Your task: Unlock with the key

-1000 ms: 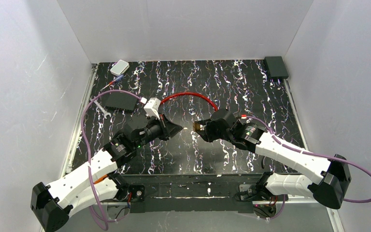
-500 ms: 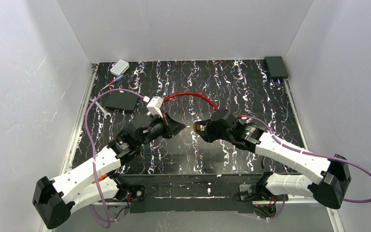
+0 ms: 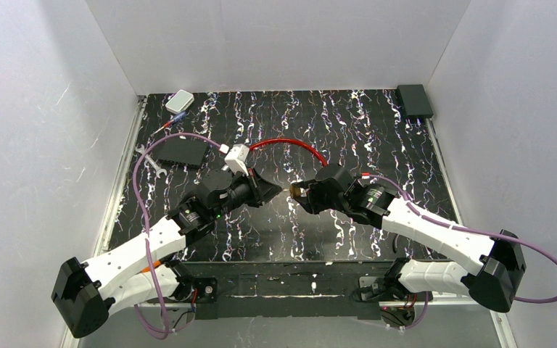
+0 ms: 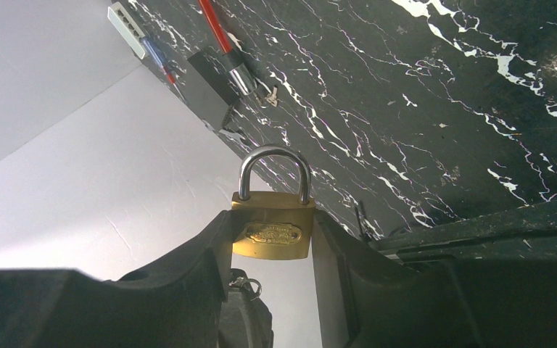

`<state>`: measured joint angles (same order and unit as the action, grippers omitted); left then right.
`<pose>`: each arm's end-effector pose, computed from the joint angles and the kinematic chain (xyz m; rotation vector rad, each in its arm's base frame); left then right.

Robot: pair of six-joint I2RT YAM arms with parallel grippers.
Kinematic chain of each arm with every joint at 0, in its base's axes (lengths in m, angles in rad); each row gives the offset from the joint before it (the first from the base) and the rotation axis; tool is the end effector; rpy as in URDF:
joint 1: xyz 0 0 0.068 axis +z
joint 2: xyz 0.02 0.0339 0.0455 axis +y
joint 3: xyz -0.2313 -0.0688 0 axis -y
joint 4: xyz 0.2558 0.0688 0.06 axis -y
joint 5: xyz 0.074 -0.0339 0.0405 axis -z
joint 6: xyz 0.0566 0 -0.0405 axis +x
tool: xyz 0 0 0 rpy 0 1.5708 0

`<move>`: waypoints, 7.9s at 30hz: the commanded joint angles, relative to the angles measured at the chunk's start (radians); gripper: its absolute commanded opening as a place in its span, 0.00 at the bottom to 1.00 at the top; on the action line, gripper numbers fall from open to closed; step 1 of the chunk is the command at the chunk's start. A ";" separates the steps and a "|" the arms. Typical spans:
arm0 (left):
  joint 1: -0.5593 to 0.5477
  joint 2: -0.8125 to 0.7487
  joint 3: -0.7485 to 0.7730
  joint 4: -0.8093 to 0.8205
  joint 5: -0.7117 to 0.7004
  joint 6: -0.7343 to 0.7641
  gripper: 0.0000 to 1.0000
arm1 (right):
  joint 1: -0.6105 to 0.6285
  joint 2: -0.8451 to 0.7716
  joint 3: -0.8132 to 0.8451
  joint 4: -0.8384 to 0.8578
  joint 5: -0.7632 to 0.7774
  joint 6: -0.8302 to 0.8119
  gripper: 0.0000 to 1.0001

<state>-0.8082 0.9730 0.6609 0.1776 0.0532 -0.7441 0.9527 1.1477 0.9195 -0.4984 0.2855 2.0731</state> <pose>0.1920 -0.2053 0.2657 0.1026 1.8544 -1.1718 0.1774 0.2220 0.2397 1.5177 2.1051 1.1396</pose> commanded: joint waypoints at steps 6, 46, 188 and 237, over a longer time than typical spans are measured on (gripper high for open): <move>-0.008 0.007 -0.018 0.023 -0.036 -0.003 0.00 | -0.003 -0.001 0.026 0.026 0.018 0.091 0.01; -0.038 0.044 -0.021 0.039 -0.055 -0.044 0.00 | -0.003 0.012 0.027 0.041 0.012 0.088 0.01; -0.144 0.080 0.017 0.049 -0.341 -0.043 0.00 | -0.003 0.136 0.184 -0.182 0.001 0.182 0.01; -0.298 0.043 -0.004 0.035 -0.618 -0.137 0.00 | -0.006 0.224 0.282 -0.126 -0.014 0.227 0.01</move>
<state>-1.0782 1.0409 0.6384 0.1711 -0.5453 -0.8890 0.9436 1.3720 1.1507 -0.6796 0.2752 2.0800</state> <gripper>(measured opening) 0.030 0.479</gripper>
